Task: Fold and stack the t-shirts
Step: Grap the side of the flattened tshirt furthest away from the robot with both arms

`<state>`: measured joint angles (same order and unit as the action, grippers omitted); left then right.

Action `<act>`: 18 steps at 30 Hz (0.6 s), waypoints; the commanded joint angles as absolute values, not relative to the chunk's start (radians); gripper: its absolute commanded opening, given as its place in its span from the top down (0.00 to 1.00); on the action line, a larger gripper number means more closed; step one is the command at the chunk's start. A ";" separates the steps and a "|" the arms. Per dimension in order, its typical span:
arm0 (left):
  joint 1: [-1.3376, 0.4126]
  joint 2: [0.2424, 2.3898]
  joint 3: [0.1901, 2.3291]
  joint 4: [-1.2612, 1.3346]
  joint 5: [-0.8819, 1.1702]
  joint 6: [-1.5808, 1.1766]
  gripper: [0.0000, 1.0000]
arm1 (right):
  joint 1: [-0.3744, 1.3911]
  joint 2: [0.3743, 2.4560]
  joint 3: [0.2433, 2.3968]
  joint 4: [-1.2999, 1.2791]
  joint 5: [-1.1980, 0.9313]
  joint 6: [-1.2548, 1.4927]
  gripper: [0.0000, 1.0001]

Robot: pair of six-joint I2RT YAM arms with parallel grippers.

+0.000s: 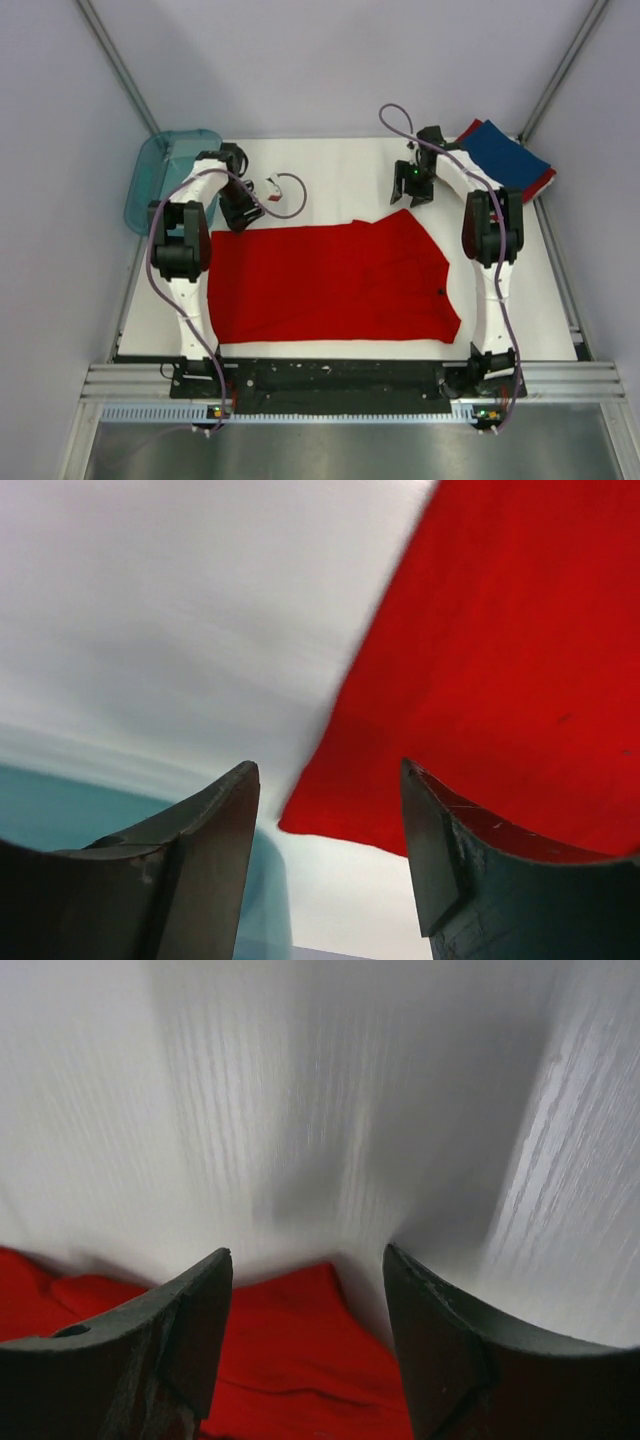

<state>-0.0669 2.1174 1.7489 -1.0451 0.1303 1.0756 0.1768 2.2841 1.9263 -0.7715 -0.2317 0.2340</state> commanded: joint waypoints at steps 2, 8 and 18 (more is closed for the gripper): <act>-0.067 2.163 1.715 -1.112 0.112 1.112 0.36 | 0.189 2.321 1.954 -0.833 -0.259 0.198 0.38; -0.069 2.188 1.686 -0.994 0.093 1.040 0.38 | 0.189 2.350 1.936 -0.845 -0.351 0.152 0.42; -0.069 2.118 1.542 -1.086 0.149 1.071 1.00 | 0.190 2.212 1.832 -0.873 -0.538 0.135 0.71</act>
<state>-0.0738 2.1044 1.5856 -1.0279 0.1005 1.0748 0.1802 2.2993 1.8698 -0.8371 -0.4622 0.1562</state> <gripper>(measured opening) 0.046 0.361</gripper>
